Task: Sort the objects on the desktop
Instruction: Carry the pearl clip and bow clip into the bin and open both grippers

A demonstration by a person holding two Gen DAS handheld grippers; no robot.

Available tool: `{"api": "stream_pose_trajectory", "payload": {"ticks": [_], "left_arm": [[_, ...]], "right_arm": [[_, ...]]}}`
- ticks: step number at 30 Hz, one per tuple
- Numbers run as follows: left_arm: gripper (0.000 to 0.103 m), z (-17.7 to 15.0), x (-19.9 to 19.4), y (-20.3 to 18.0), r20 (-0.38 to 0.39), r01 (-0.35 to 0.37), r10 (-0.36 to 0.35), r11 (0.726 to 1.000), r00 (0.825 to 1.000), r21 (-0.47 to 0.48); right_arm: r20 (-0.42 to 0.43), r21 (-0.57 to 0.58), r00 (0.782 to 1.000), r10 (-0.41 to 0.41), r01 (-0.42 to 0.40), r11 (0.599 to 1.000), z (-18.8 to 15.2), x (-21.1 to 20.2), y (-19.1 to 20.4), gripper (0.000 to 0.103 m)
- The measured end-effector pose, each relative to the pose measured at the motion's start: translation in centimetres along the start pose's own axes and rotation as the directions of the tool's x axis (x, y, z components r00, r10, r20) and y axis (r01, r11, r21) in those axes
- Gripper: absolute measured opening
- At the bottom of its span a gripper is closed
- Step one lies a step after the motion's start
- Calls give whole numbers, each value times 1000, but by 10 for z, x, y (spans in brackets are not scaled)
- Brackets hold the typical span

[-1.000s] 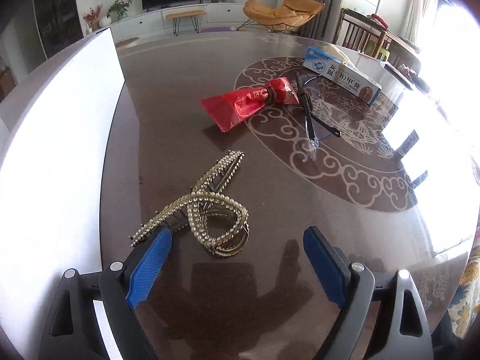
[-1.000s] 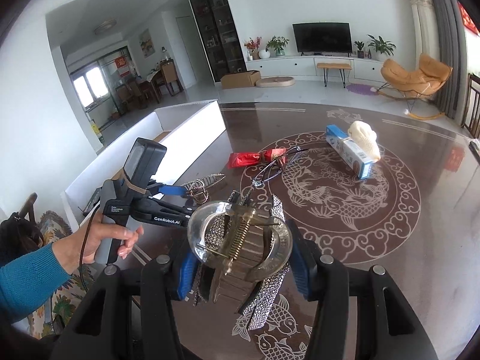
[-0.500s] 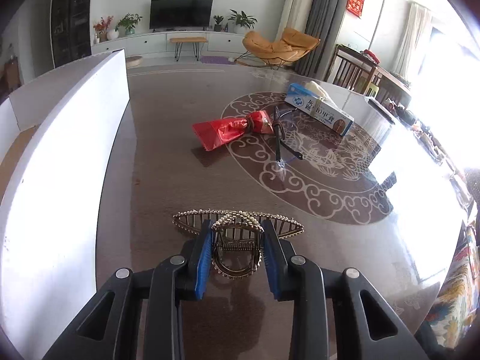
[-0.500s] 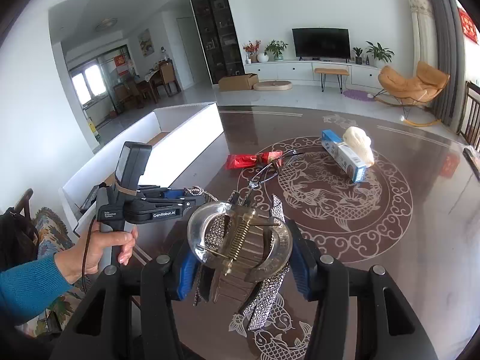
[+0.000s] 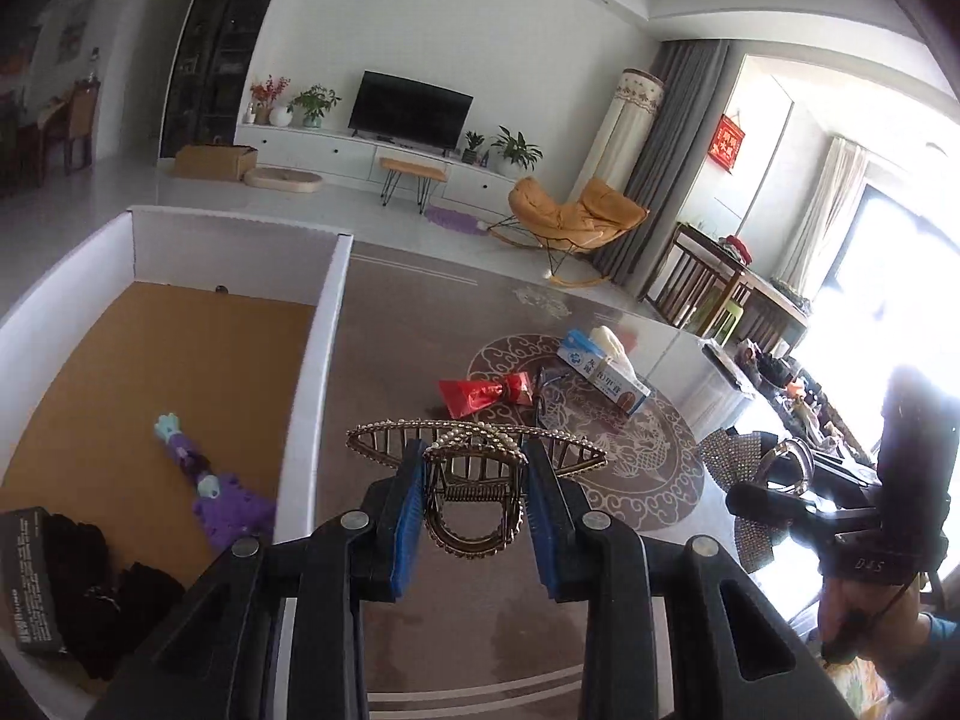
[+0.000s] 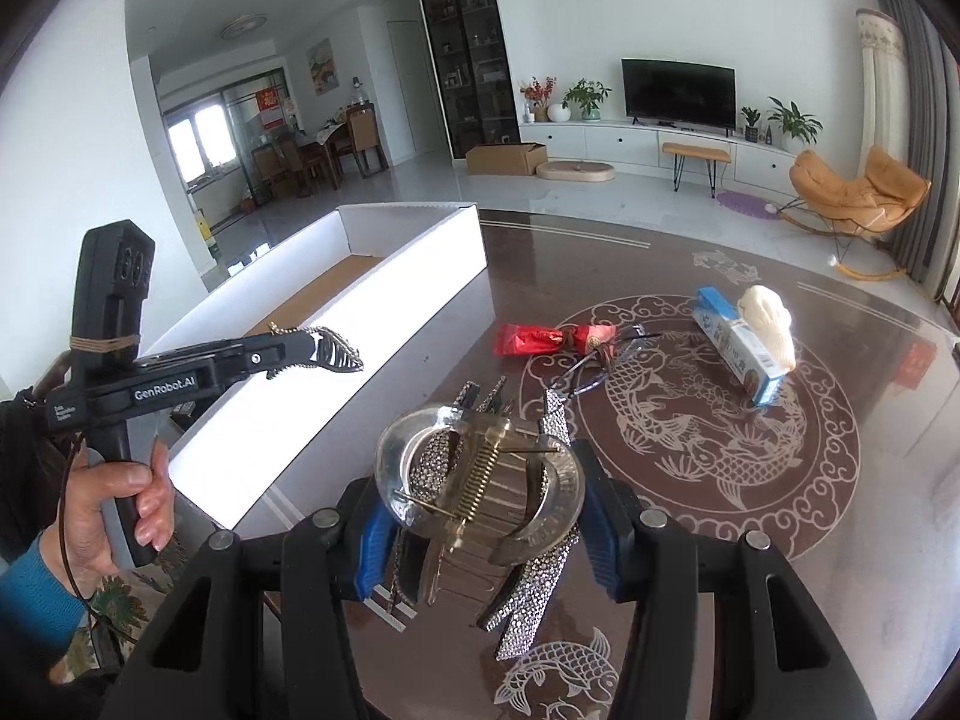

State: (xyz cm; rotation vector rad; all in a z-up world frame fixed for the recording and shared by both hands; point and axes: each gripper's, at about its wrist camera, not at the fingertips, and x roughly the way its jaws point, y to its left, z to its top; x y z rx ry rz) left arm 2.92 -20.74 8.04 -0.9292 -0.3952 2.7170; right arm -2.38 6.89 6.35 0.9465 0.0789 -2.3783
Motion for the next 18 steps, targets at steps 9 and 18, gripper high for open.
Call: {"api": "stream_pose_trajectory", "payload": {"ticks": [9,18], "left_arm": [[31,15,-37,154,-88,-311,302,941,949,-130],[59,-17,-17,215,-258,-446,395,876,882,-184]], "right_arm": [[-41,-172,974,223,-227,959,75,86,134,53],[-280,-183,915,289,-347,920,92,206,229,74]]}}
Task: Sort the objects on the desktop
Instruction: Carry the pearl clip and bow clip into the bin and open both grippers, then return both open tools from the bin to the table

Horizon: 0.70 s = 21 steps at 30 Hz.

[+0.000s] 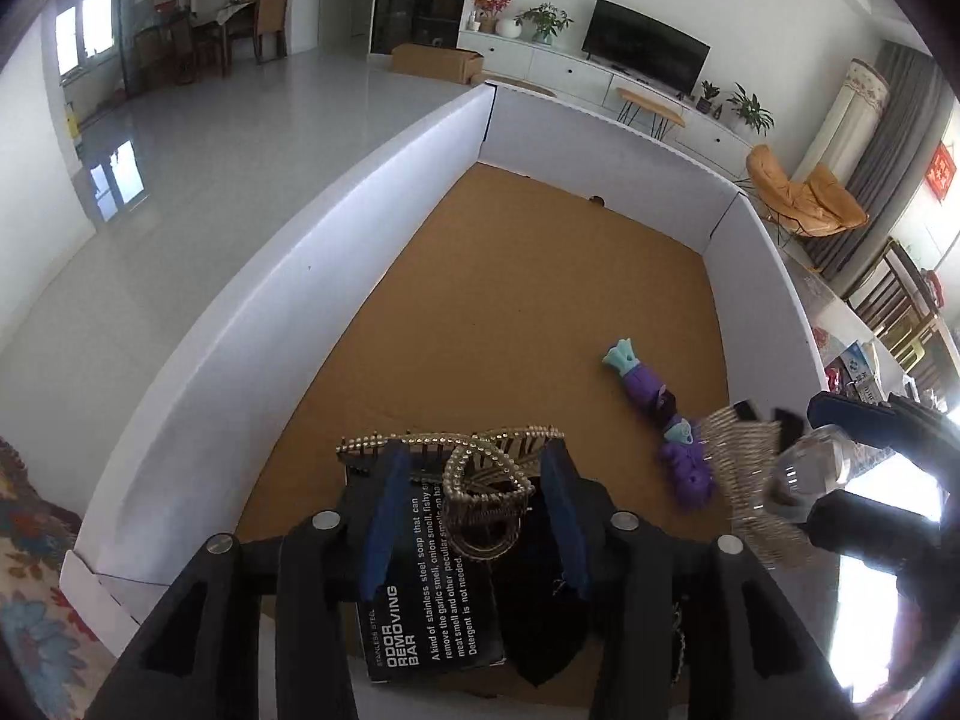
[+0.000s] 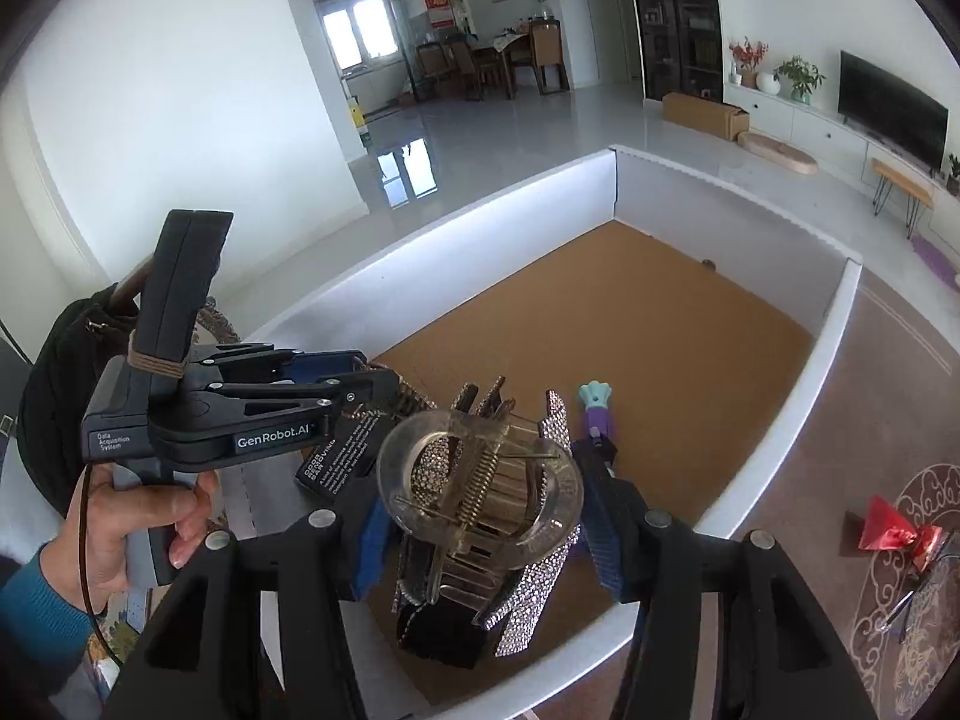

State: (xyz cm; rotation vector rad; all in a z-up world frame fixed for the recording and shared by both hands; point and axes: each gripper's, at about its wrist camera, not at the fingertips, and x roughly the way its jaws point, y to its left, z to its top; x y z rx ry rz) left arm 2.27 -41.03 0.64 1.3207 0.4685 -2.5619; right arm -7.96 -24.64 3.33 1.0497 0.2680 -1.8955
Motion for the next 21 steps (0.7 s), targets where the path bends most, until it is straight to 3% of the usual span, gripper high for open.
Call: {"api": "stream_pose_trajectory", "payload": {"ticks": [1,5,8,11,13,15,17,19,21], "left_arm": [[67,-3,-3,1,18,-2,2,1000,1000,-8],[81,-11,-23,-9,118,-22,22,1000,993,5],[81,-18,-37,-32,172,12,-20,999,985,47],[81,-29,-53,-70,212,84,-106,990,972,112],[82,-39,-66,-103,219,150,-187,973,958,173],[85,-51,-76,-142,211,219,-274,943,938,251],[101,-66,-81,-182,187,273,-345,905,920,325],[103,-83,-77,-219,140,326,-402,866,905,380],[103,-100,-58,-256,64,349,-412,836,909,424]], "right_arm": [[-20,39,999,28,-27,999,0,8,-5,91],[69,149,993,93,-102,984,-10,-11,-30,95],[146,143,989,-23,2,990,-32,-48,-50,103],[205,152,959,-194,165,975,-75,-87,-83,103],[170,179,938,-303,273,945,-111,-100,-115,103],[84,190,907,-412,391,900,-152,-108,-151,103],[-28,210,864,-502,496,842,-194,-116,-189,103],[-105,247,834,-542,550,798,-232,-129,-222,103],[-151,280,802,-578,596,753,-262,-151,-251,103]]}}
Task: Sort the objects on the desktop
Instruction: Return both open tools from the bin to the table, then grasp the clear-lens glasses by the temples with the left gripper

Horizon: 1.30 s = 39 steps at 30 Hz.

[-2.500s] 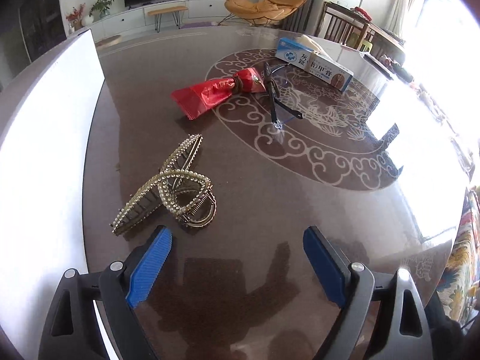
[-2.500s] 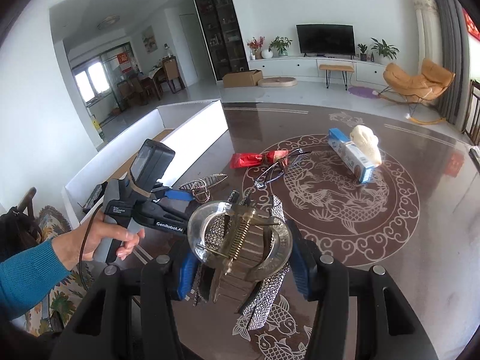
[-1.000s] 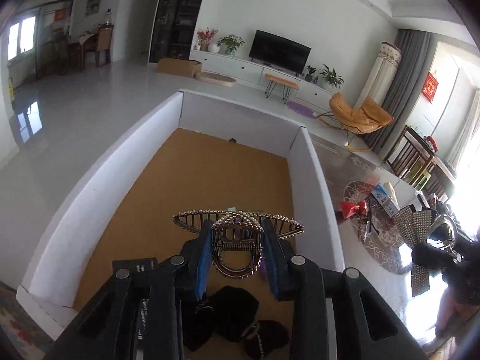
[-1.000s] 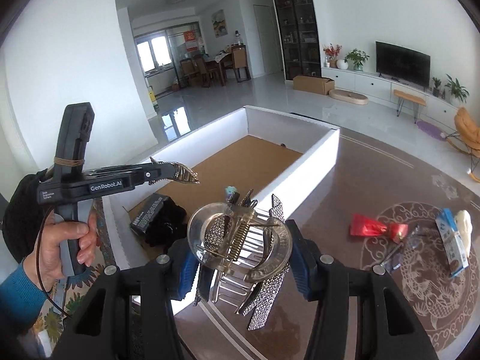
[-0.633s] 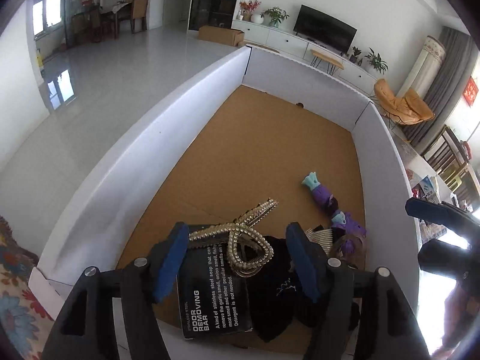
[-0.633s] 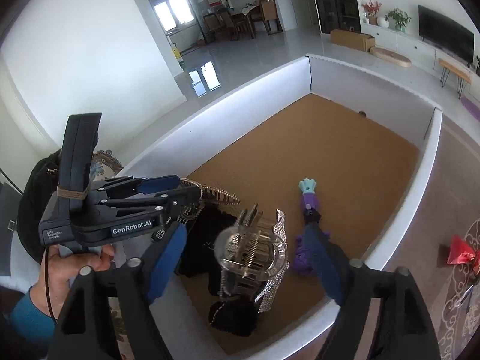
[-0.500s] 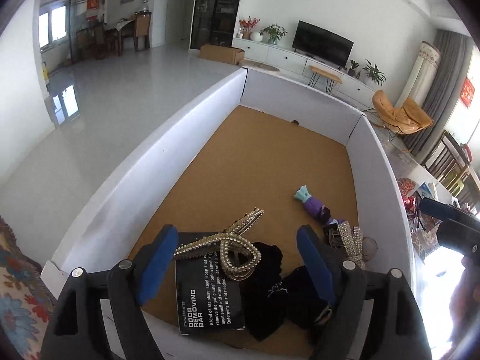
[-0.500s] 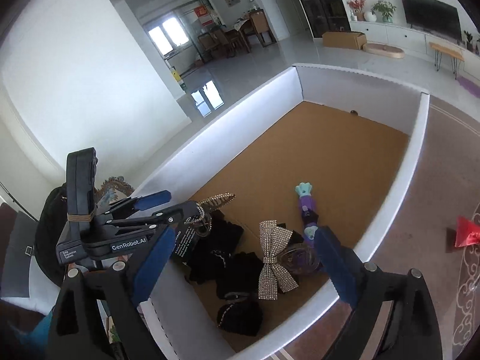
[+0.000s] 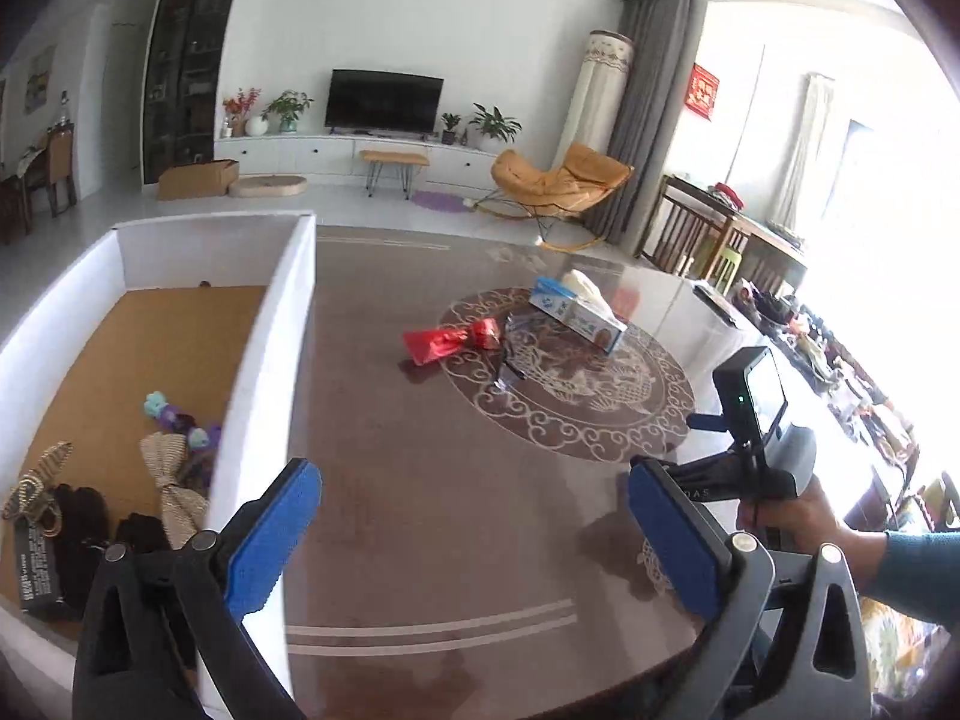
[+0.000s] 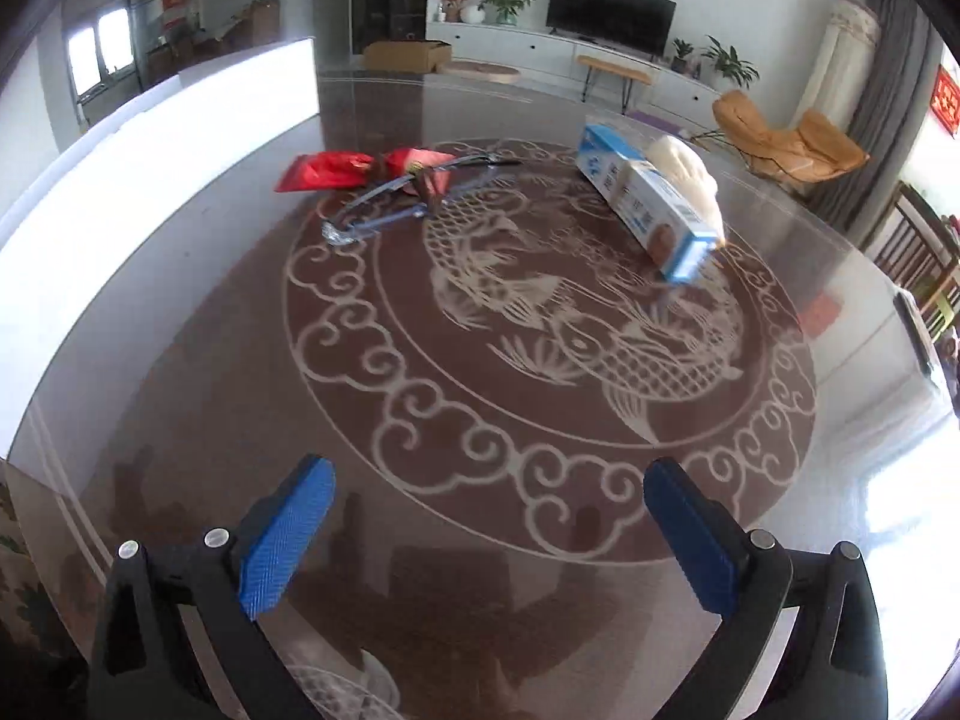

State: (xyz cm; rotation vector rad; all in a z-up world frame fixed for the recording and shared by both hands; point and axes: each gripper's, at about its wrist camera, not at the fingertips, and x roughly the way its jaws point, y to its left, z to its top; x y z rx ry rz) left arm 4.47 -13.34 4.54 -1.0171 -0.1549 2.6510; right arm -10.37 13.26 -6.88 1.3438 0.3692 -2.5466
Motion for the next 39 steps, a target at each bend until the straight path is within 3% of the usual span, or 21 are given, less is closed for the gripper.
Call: {"api": "stream_pose_trajectory", "payload": {"ticks": [2,5,9,14,28,31,39], "left_arm": [[103,-9,38,-22,-68,5,-2,999,998,36],[103,-21,95,-37,-151,-5,14,998,988,63],[103,-25,143,-47,-215,-109,130,988,968,106],[103,-23,174,-56,-264,-150,191,974,945,169],[103,-16,182,-63,-254,-136,173,978,952,159],[103,-10,188,-64,-267,-105,151,978,952,178],[103,45,243,-61,-376,0,84,976,923,217]], "right_arm": [[-26,43,999,-38,39,998,-14,3,-29,103],[-9,139,1000,-9,11,990,-25,2,-59,103],[25,170,1000,6,-11,985,-26,5,-65,103],[27,169,1000,5,-9,986,-26,5,-60,103],[27,170,1000,6,-10,985,-27,6,-58,103],[27,170,1000,6,-10,985,-27,6,-58,103],[28,170,1000,6,-10,985,-27,6,-58,103]]}}
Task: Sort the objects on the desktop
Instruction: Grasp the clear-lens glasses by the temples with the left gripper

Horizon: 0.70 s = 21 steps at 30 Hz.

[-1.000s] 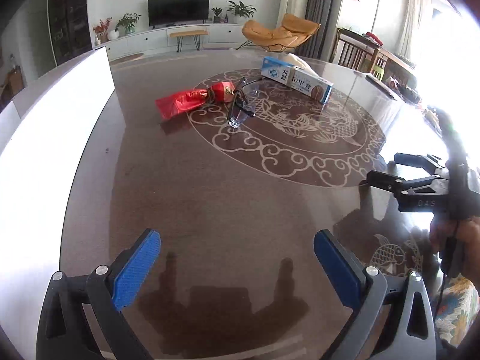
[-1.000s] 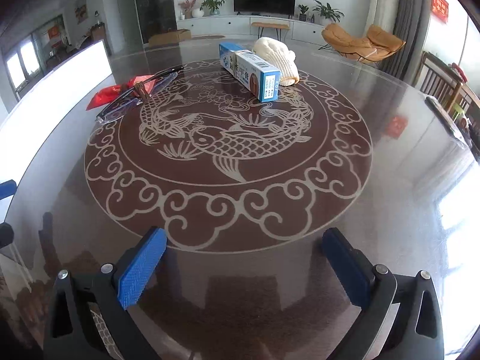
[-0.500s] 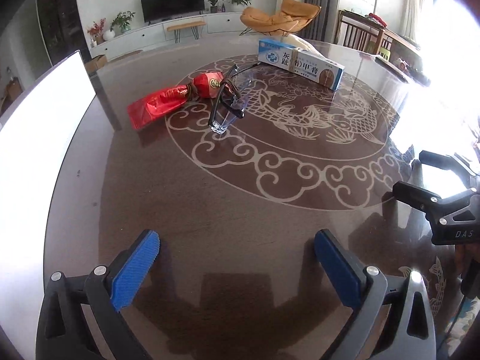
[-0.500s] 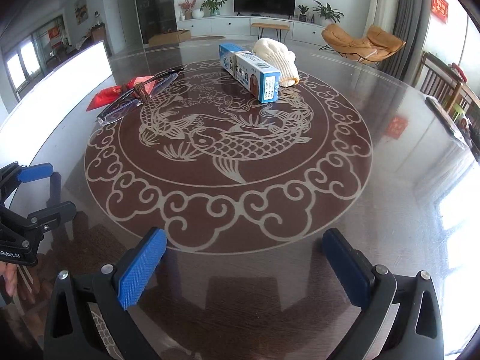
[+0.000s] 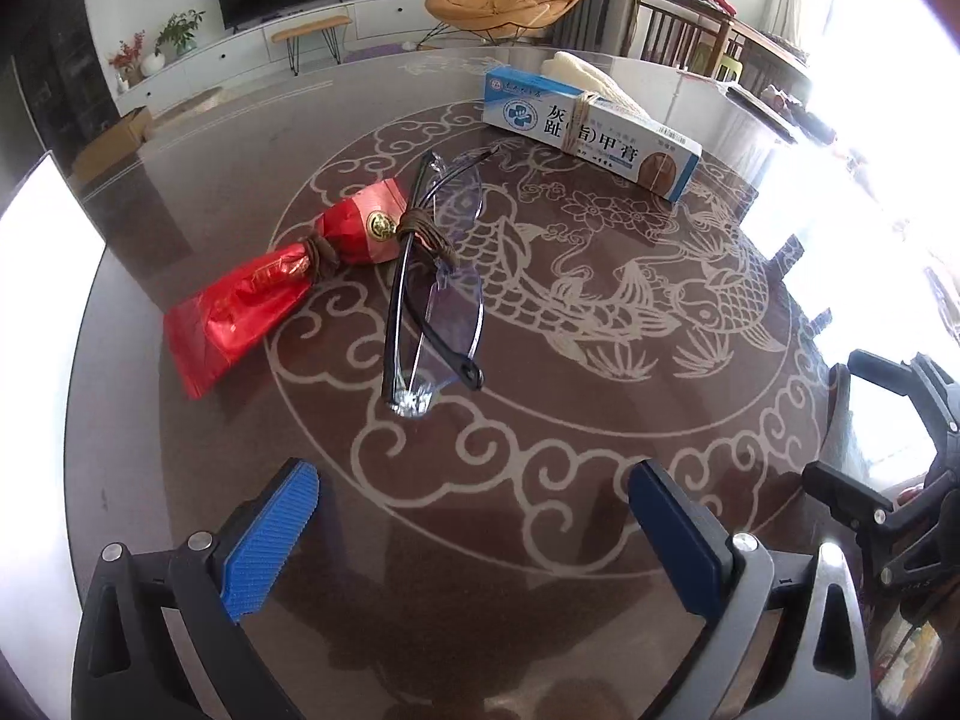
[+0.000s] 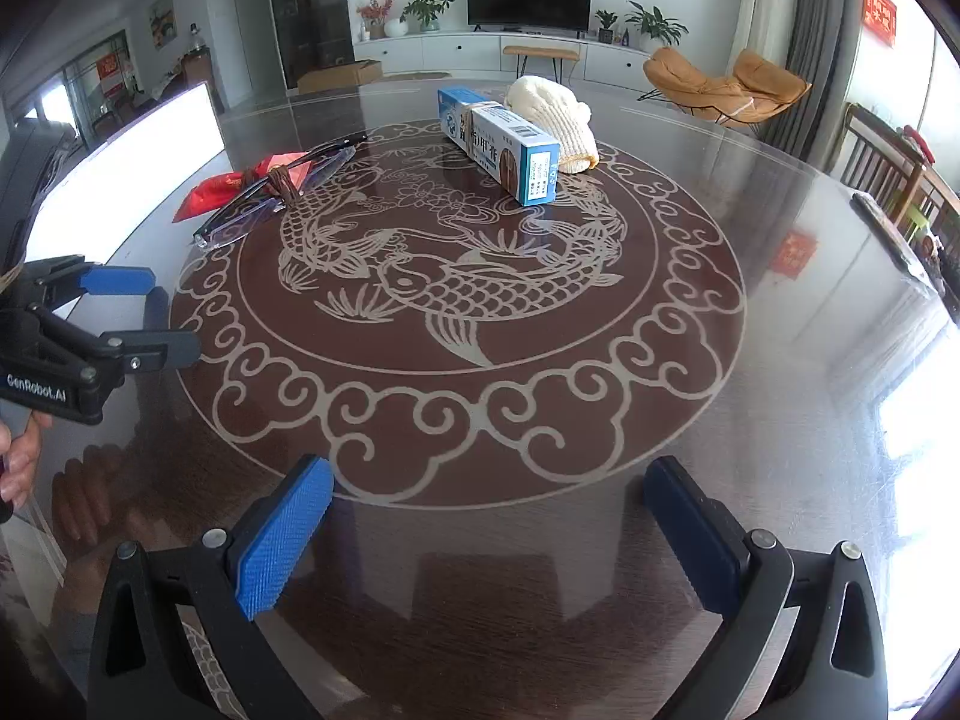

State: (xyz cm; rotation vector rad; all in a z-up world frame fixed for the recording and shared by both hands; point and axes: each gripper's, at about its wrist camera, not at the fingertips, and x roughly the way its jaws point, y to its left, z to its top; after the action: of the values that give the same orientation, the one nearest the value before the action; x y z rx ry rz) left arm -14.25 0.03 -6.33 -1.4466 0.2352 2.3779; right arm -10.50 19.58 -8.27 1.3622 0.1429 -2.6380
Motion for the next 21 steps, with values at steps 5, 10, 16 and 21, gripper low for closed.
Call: {"api": "stream_pose_trajectory", "payload": {"ticks": [5,10,16,21], "left_arm": [[103,43,23,-5,-23,-30,31,999,999,26],[87,62,27,-9,14,-47,47,999,999,6],[22,32,0,-5,75,-69,73,996,995,-57],[22,-39,-33,-7,127,-92,104,991,987,-92]], "right_arm": [[0,0,1000,0,0,1000,0,0,0,103],[0,0,1000,0,0,1000,0,0,0,103],[1,0,1000,0,0,1000,0,0,0,103],[1,0,1000,0,0,1000,0,1,0,103]]}}
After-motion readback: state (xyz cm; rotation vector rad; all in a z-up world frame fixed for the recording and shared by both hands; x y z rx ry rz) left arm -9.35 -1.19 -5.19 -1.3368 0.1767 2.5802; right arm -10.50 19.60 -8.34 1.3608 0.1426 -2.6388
